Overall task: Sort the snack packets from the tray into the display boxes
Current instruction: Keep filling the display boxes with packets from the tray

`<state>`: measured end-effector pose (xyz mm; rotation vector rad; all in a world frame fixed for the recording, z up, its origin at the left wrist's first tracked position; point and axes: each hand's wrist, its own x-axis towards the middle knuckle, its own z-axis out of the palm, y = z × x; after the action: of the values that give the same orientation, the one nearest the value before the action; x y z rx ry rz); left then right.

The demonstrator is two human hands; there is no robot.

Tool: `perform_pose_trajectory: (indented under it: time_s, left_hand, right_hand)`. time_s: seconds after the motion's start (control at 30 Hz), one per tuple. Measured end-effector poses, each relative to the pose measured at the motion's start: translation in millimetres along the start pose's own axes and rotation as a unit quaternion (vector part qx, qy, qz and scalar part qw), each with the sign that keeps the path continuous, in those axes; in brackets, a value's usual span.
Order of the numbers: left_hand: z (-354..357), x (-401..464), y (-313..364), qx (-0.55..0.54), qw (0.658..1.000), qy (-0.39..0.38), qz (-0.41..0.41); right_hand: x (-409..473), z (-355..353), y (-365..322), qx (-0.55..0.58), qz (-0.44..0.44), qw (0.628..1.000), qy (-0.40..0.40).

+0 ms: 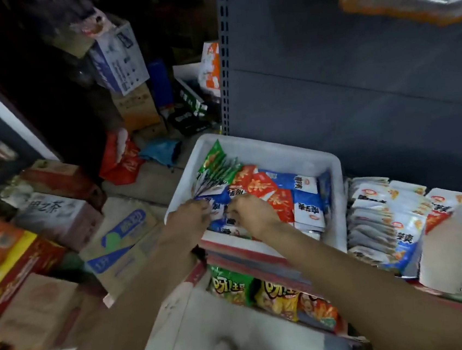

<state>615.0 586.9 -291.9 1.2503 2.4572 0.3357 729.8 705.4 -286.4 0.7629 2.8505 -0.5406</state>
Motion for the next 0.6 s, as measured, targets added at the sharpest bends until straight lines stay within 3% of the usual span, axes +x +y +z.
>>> perform_pose_trajectory:
  time_s: [0.2, 0.3, 0.4, 0.6]
  left_hand:
    - [-15, -7, 20, -0.181, 0.981, 0.052, 0.034]
    - [-27, -10, 50, -0.251, 0.961, 0.047, 0.106]
    - [-30, -3, 78, -0.290, 0.949, 0.046, 0.111]
    - [-29, 1, 139, -0.332, 0.931, 0.035, 0.147]
  right_hand:
    - [-23, -39, 23, 0.151, 0.021, 0.976, 0.157]
    - [-39, -65, 38, 0.293, 0.021, 0.935, 0.200]
    - [-55, -91, 50, 0.407, 0.032, 0.880, 0.240]
    - [-101, -127, 83, 0.480, 0.047, 0.828, 0.285]
